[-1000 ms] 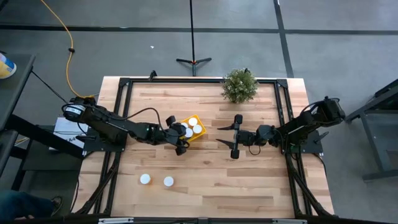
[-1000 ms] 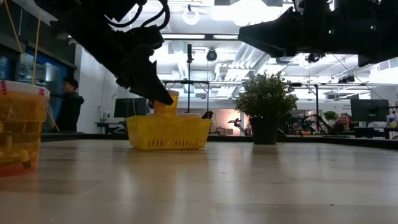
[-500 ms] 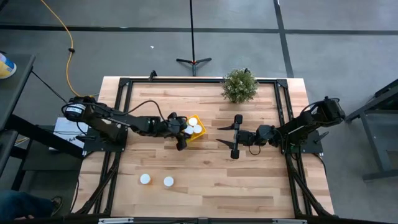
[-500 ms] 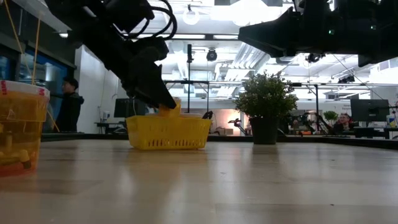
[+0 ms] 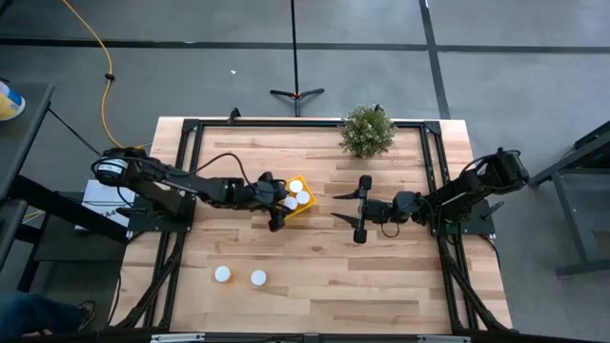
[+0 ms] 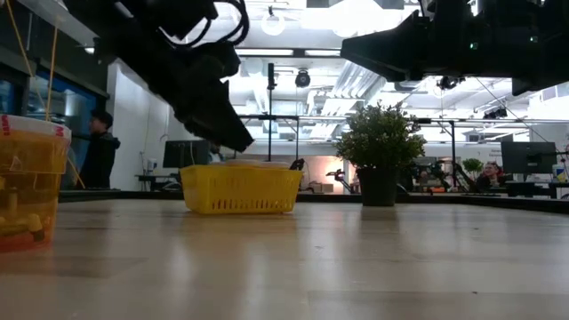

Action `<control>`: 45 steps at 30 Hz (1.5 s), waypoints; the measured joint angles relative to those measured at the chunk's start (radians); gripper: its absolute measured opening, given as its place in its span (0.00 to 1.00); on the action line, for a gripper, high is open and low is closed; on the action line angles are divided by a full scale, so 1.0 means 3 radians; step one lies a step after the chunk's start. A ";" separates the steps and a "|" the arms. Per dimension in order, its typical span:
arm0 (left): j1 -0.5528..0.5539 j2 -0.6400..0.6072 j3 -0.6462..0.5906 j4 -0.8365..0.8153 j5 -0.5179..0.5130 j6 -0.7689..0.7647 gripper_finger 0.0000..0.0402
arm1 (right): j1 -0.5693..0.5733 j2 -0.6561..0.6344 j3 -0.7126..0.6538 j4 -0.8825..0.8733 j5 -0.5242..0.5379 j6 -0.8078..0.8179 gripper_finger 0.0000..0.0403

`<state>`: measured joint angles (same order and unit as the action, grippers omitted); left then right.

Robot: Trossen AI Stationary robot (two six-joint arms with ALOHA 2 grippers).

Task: Pick and place pill bottles into a basket
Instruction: Put the yellow pill bottle into the bin

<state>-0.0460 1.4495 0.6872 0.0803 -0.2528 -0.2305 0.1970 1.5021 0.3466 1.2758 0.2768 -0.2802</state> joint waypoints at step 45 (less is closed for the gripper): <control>-0.2876 -0.0466 0.1204 -0.4192 0.0164 -0.2324 0.64 | 0.0000 0.0000 0.0000 -0.0075 0.0013 0.0159 0.49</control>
<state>-0.9089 1.3099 1.0485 -1.1774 -0.2037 -0.9276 0.1971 1.5021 0.3466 1.2533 0.2806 -0.2325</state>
